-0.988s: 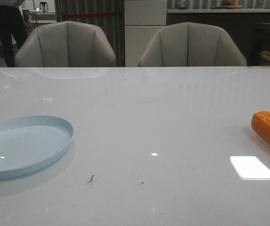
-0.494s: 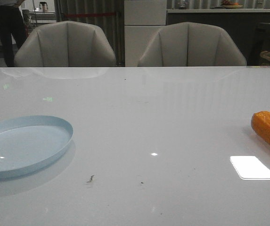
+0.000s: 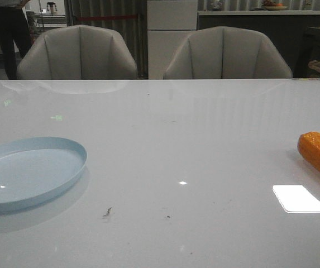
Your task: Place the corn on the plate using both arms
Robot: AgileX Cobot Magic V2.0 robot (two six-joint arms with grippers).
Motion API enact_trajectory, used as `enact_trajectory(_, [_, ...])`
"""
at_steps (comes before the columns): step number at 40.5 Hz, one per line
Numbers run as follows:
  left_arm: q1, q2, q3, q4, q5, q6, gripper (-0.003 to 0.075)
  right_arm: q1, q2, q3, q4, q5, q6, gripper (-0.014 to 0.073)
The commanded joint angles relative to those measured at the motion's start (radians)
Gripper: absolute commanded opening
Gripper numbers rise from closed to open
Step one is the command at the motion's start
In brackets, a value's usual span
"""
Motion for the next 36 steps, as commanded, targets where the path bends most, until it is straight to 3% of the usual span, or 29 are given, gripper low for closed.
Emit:
enact_trajectory(1, [-0.001,0.086,-0.100,0.005,-0.037,-0.010,0.0094,-0.004,0.106,-0.100,0.005,-0.071,-0.005,0.0067])
enact_trajectory(8, [-0.001,0.256,-0.175,0.117,-0.007,-0.010,0.0094,-0.004,0.268,-0.158,0.005,-0.074,-0.005,0.0067])
enact_trajectory(24, [-0.001,0.588,-0.175,0.117,-0.074,-0.010,0.0094,-0.004,0.571,-0.158,0.005,-0.080,-0.005,0.0067])
enact_trajectory(36, [-0.001,0.685,-0.175,0.117,-0.074,-0.010,0.0097,-0.004,0.687,-0.158,0.005,-0.072,-0.005,0.0067])
